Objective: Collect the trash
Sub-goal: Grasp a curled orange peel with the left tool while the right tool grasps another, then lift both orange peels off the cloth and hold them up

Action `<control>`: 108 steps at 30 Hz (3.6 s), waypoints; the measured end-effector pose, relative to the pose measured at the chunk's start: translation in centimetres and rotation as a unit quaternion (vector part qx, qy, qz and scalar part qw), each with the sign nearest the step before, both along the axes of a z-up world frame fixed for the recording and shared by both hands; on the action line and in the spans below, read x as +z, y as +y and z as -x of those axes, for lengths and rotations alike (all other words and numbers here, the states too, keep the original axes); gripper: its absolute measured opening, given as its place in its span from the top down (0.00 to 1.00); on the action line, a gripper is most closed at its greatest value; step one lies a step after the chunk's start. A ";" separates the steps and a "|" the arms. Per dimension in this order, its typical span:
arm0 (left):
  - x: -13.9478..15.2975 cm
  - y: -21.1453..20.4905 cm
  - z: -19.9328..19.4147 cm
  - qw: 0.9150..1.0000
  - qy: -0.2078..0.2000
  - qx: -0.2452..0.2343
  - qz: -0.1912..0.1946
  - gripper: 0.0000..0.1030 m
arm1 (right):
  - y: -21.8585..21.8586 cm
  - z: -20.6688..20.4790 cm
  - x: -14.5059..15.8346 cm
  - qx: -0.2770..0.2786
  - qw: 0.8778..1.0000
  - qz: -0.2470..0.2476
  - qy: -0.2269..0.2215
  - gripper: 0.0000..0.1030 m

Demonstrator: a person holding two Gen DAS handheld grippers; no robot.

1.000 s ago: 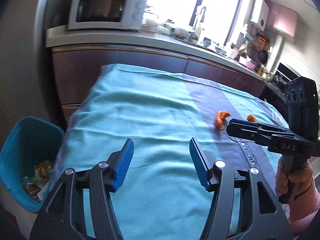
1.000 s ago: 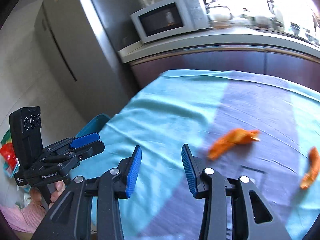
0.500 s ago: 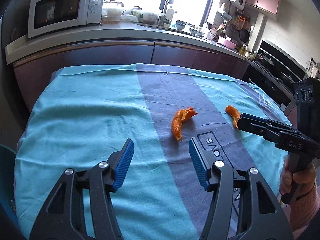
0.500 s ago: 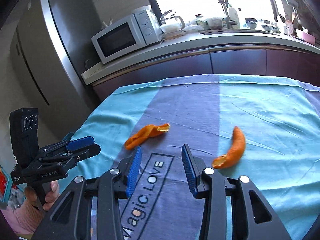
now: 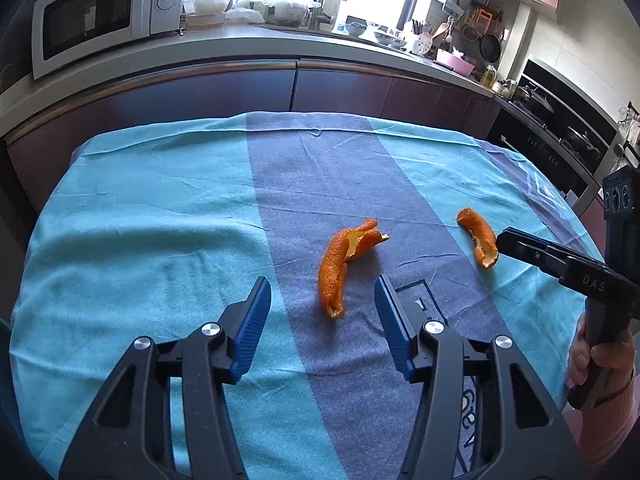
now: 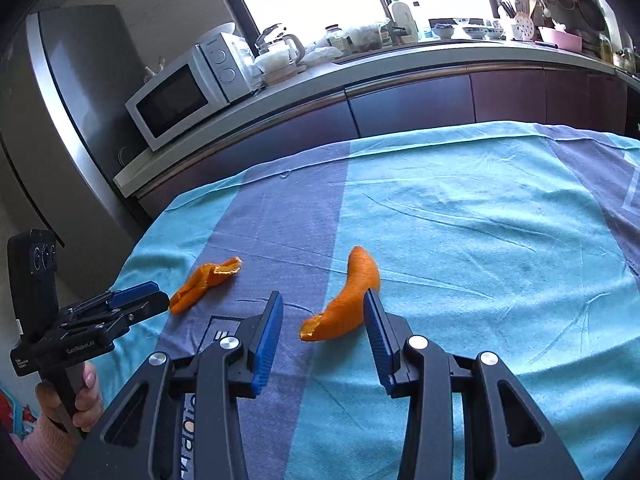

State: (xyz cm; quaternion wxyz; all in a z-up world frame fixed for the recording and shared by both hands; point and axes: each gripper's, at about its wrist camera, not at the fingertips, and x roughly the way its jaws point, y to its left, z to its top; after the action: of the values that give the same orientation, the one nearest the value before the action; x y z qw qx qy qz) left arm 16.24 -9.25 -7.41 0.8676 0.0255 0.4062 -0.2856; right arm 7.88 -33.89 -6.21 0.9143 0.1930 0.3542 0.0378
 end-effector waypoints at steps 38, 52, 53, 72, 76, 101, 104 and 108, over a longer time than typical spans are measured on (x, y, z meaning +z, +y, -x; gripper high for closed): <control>-0.2 1.2 1.1 1.000 0.011 0.025 -0.009 0.87 | 2.4 -0.3 0.0 0.055 0.997 -0.045 0.002 0.77; 1.0 5.1 3.8 0.999 -0.009 0.053 -0.003 0.87 | 4.0 -0.5 -1.2 0.075 0.995 -0.063 0.030 0.75; 0.9 5.2 3.9 0.999 -0.008 0.054 -0.003 0.87 | 4.0 -0.5 -1.2 0.074 0.995 -0.064 0.032 0.75; -1.5 5.8 3.8 0.998 0.022 0.060 -0.012 0.78 | 5.3 -0.4 -1.1 0.083 0.995 -0.045 0.028 0.85; -1.5 5.7 3.8 0.998 0.022 0.058 -0.011 0.86 | 5.4 -0.3 -0.9 0.088 0.994 -0.053 0.024 0.85; 0.6 8.1 6.0 0.997 -0.009 0.080 0.004 0.86 | 7.6 0.2 0.4 0.121 0.990 -0.068 -0.004 0.85; 0.8 8.4 6.2 0.996 -0.014 0.082 0.004 0.87 | 7.8 0.2 0.4 0.123 0.990 -0.069 -0.006 0.85; 1.2 8.8 6.4 0.996 -0.018 0.085 0.005 0.86 | 8.3 0.2 0.6 0.129 0.989 -0.071 -0.009 0.85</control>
State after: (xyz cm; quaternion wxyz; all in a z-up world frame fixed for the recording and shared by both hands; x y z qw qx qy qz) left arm 9.83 -0.48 -6.20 0.8960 -0.0080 0.3900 -0.2121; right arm 7.69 -25.55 -5.61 0.8888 0.2094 0.3647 0.1821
